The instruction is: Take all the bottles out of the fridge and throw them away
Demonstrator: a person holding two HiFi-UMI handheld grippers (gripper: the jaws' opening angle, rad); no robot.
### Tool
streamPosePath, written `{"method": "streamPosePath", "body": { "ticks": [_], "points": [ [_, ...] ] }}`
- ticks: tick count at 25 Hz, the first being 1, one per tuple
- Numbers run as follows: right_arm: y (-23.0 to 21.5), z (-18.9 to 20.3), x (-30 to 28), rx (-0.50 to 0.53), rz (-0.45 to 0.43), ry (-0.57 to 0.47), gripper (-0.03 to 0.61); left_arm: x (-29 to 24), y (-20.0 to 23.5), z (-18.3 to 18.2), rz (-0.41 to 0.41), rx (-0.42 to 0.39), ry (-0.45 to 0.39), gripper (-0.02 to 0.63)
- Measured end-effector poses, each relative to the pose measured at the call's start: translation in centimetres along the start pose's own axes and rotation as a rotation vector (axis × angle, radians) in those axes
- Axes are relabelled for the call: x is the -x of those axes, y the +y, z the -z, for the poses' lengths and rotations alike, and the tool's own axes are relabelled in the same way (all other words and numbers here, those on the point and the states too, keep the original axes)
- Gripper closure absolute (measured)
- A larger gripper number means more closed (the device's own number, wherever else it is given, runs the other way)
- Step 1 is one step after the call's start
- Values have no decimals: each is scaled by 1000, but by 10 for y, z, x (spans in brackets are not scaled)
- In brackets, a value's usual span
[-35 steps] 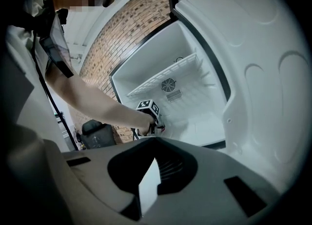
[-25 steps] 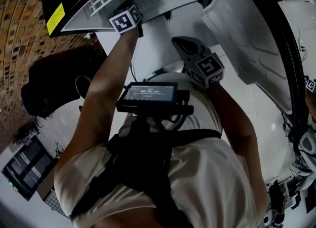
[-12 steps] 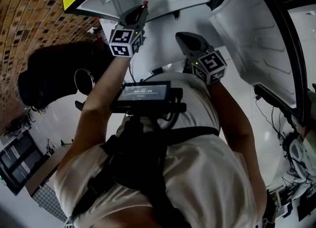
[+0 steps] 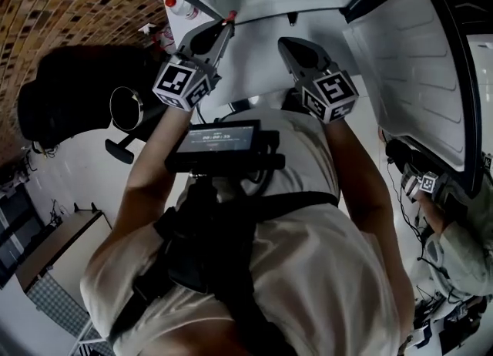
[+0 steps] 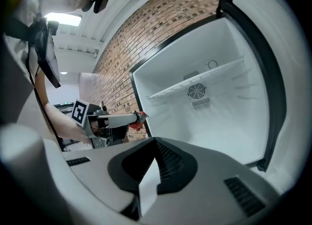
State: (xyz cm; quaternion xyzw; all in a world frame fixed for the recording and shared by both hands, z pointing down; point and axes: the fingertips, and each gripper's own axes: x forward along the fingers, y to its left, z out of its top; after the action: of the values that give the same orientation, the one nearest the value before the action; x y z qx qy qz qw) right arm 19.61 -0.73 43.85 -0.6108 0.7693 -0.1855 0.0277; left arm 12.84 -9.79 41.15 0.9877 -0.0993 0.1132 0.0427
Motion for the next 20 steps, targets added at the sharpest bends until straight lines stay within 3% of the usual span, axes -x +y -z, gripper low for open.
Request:
{"method": "streamPosePath", "body": {
  "ticks": [7, 13, 20],
  "points": [
    [31, -1, -28, 28, -63, 17, 586, 36, -13, 9, 24, 32, -41, 571],
    [62, 0, -40, 64, -112, 23, 586, 76, -5, 23, -38, 48, -45, 571],
    [101, 0, -87, 97, -184, 76, 586, 123, 46, 35, -149, 95, -50, 571]
  ]
}}
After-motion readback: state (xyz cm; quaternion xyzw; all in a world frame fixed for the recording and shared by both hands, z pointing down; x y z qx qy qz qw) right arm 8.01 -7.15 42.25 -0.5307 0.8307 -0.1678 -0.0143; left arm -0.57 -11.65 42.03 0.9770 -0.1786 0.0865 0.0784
